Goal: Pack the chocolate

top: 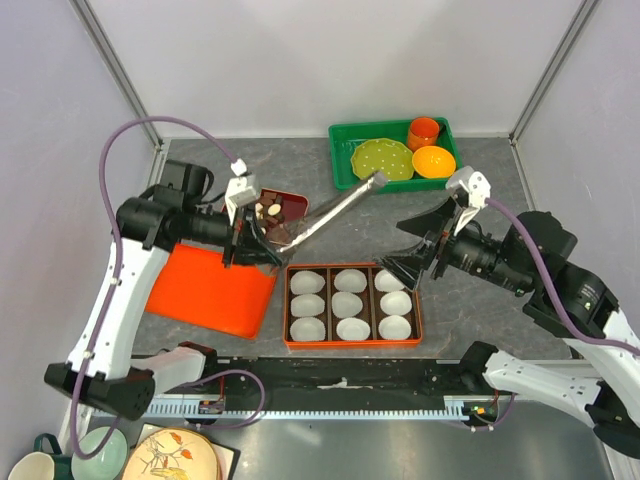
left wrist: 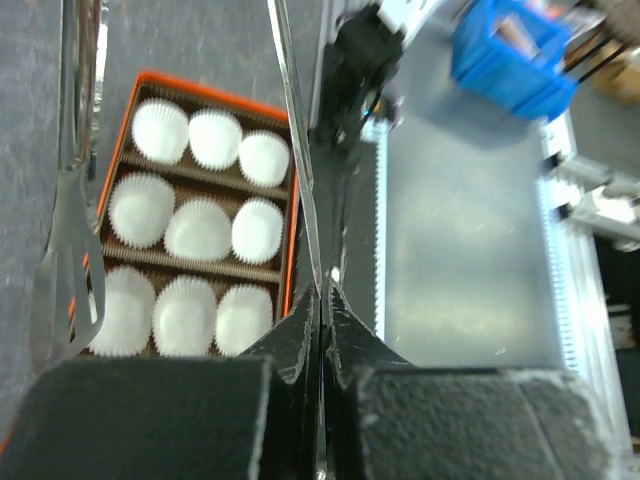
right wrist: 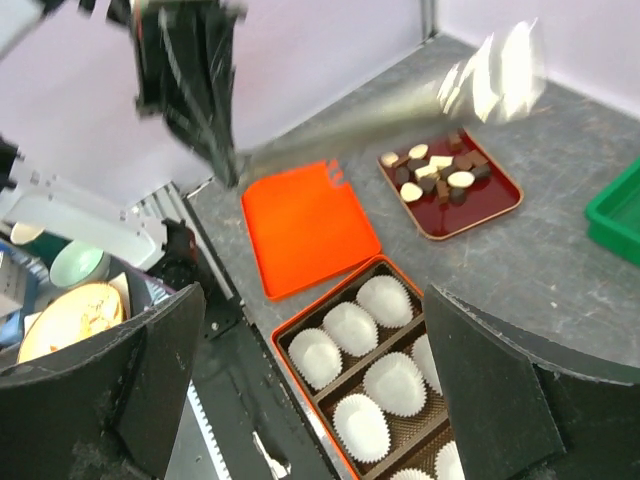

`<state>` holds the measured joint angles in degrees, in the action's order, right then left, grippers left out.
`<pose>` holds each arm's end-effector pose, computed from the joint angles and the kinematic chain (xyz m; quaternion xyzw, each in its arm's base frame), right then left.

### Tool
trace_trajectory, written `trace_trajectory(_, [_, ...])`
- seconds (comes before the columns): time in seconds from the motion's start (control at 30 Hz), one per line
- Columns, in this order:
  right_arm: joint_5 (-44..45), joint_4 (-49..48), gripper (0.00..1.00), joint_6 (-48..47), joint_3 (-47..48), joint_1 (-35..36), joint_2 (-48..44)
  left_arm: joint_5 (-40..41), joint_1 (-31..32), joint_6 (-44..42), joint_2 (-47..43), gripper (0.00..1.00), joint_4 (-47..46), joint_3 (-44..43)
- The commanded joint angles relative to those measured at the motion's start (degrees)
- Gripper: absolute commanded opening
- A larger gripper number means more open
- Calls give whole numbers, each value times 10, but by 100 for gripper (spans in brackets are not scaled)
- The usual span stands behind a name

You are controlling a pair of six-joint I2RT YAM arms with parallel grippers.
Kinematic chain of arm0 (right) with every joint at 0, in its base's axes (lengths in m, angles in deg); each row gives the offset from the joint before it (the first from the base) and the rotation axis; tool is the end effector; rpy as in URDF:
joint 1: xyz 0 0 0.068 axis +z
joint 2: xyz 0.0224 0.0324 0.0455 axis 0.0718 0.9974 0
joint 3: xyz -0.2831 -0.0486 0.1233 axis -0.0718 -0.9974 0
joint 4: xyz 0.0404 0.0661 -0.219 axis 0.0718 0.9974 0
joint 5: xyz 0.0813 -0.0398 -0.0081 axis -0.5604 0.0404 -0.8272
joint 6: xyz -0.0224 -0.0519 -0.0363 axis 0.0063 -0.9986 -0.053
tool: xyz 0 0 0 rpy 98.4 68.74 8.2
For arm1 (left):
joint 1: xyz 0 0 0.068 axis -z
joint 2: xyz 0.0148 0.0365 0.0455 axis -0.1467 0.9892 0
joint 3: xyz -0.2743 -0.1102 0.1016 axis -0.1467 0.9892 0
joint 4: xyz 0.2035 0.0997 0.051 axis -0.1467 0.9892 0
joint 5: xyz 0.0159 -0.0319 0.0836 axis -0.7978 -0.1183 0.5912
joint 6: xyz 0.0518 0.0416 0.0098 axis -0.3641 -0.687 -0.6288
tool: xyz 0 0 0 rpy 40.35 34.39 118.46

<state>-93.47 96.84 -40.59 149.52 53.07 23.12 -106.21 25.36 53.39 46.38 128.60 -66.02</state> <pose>0.0552 0.0761 0.4847 -0.2670 0.6845 0.4040 0.5449 0.1151 -0.0867 0.4348 0.4713 0.6598 -0.4966 0.3097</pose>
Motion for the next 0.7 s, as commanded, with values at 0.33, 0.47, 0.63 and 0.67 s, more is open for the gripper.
trace_trajectory(0.33, [-148,-170,98,-20,-42,-32,125,-118,-22,-55,29,2,82,-75])
trace_trajectory(0.47, [-226,-216,98,3,-46,-76,141,-111,-22,-39,15,2,54,-56])
trace_trajectory(0.63, [-296,-306,98,37,-73,-113,131,-108,-22,-1,1,2,13,-42])
trace_trajectory(0.67, [-298,-317,98,41,-78,-115,128,-109,-22,7,-3,2,3,-38])
